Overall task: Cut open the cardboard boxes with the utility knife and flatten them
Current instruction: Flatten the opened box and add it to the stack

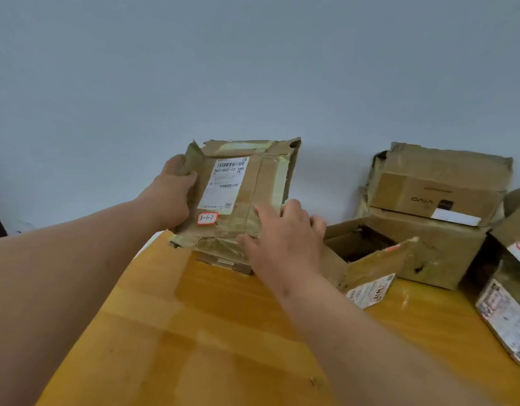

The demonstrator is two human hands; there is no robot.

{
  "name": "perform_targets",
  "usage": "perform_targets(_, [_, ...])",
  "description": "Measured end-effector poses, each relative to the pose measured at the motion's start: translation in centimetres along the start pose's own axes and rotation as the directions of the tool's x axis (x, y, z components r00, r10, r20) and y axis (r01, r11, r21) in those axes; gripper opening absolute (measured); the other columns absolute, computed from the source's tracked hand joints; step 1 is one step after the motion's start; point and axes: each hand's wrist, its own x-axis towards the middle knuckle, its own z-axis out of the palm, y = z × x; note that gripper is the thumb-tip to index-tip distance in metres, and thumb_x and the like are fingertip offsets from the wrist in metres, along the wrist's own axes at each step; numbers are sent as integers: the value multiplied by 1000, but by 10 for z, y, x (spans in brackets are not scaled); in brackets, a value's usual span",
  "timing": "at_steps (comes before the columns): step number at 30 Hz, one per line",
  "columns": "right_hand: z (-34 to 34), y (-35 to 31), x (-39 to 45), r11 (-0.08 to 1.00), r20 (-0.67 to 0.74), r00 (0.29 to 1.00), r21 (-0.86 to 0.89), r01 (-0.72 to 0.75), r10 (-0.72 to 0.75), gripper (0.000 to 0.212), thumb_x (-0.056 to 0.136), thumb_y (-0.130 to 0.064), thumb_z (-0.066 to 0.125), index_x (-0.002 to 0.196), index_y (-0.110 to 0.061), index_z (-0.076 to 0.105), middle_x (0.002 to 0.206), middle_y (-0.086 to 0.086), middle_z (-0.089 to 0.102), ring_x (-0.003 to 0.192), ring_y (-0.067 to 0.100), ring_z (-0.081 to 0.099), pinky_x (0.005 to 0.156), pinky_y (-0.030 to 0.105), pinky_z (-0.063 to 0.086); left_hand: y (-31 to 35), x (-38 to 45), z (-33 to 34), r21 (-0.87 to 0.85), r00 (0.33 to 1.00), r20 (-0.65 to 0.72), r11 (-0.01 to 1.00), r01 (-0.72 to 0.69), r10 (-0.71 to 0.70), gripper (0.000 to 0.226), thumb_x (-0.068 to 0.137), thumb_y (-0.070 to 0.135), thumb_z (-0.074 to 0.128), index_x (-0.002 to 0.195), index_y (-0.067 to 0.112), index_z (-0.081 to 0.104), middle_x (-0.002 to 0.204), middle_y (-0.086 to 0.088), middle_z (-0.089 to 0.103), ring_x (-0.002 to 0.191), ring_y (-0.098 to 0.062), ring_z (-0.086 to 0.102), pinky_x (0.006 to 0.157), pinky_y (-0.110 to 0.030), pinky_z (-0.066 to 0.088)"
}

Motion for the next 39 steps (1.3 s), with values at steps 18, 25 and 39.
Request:
perform_targets(18, [88,16,27,961,733,680,-208,183,29,75,95,-54,41,155,-17,17,163,11,9,145,38,17,112,54,28,36,4,119,314,817,573,901,-298,71,59,101,43,16,155,25,-3,161,-17,-3,145,-41,8,117,-51,16])
perform_targets(25, [102,22,13,980,722,690,-169,103,52,76,98,-60,32,158,-19,8,165,9,-3,150,35,0,120,51,14,23,-15,135,186,847,528,963,-195,69,74,86,76,6,148,43,-17,160,-4,-21,145,-29,-22,117,-48,-7])
perform_targets(39, [-10,17,-7,892,330,895,-236,386,-300,38,94,-27,44,124,-14,63,131,10,58,132,31,38,120,48,-1,86,-46,79,396,944,75,860,-323,321,74,87,57,20,153,30,0,162,6,-4,147,-21,-11,110,-54,-19])
